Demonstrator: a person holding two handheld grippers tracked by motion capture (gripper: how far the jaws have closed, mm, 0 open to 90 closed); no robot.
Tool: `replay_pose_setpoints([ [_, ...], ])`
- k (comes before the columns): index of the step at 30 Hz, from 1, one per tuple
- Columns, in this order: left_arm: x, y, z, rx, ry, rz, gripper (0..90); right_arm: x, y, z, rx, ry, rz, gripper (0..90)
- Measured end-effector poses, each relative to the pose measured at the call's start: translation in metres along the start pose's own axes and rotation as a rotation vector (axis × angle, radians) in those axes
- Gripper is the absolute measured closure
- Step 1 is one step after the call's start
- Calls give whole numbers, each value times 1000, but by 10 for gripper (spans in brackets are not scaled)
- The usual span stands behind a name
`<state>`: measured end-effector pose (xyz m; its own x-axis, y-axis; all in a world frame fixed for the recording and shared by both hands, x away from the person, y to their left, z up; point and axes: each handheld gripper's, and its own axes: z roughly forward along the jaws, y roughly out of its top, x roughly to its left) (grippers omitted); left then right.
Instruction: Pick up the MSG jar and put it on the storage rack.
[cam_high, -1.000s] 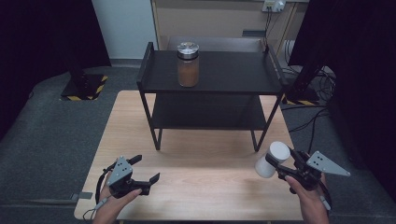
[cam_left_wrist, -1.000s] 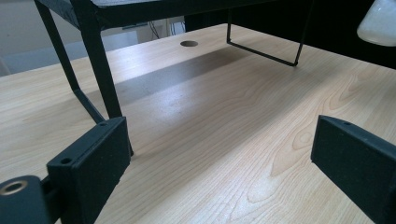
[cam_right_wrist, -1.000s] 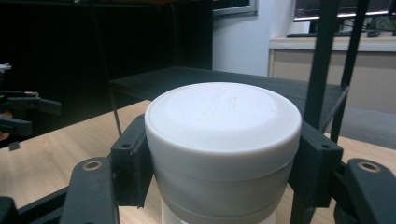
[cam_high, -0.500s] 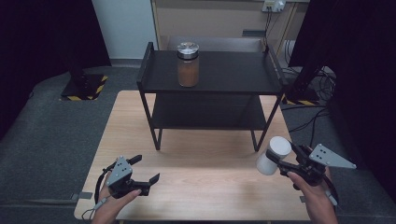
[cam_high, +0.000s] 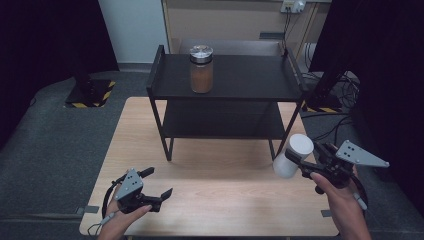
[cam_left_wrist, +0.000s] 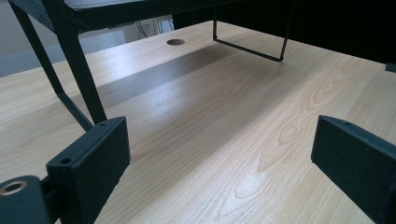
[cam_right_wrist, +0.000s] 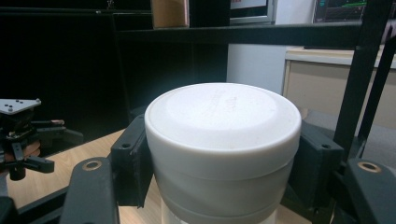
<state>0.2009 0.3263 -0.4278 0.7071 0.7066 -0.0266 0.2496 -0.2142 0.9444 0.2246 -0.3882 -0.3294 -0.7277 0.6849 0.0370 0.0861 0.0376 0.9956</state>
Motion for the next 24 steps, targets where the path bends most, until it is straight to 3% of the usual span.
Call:
replay_pose_setpoints([
  [24,2,0,1,8,-5,-4,32,-2,58,19,0,41,-51,344],
])
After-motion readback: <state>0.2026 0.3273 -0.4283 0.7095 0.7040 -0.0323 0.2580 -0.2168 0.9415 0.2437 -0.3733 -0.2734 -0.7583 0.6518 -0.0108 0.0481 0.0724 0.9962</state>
